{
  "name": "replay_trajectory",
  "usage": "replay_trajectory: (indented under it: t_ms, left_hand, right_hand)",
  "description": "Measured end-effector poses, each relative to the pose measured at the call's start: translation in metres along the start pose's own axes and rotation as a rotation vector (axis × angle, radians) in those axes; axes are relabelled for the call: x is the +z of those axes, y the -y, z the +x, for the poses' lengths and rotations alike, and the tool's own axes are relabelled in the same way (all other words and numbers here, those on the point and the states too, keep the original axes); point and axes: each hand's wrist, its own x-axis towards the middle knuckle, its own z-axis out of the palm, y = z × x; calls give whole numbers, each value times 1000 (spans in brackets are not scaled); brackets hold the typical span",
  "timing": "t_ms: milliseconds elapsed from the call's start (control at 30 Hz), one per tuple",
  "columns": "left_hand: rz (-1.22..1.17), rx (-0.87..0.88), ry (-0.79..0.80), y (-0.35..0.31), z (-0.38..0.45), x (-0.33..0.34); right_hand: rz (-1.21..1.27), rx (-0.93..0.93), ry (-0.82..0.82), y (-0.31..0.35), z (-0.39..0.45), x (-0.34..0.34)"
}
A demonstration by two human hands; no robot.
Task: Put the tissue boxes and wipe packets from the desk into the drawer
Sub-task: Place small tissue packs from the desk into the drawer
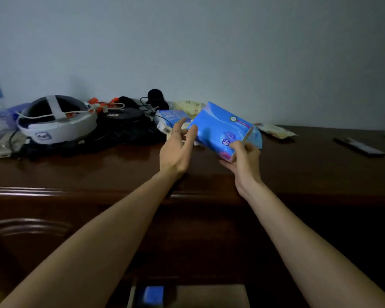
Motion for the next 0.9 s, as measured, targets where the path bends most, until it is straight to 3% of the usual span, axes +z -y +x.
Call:
replay_trajectory:
  t_ms: [67, 167, 367, 467, 567, 633, 733, 900]
  left_hand:
    - [-321, -73, -9, -20, -40, -9]
    - [-644, -148, -85, -38, -91, -38]
    - [-545, -274, 81, -1, -201, -89]
    - [-329, -478, 246, 46, -251, -86]
    - [-105, -705, 320, 101, -289, -65]
    - [180, -784, 462, 141, -310, -52]
    - [377, -788, 613, 199, -343, -50]
    - [757, -623, 641, 279, -385, -57]
  right_hand:
    - [-30, -101, 124, 3, -45, -3]
    - [-87, -93, 372, -3, -107, -14]
    - [-240, 191, 518, -49, -179, -57]
    - [-379, 558, 639, -101, -201, -84]
    - [-360, 925, 690, -160, -215, -117]
    - [-336, 1134, 659, -201, -220, -136]
    - [-420, 1280, 490, -265, -226, -159]
    - [-457, 1123, 120, -357, -217, -156]
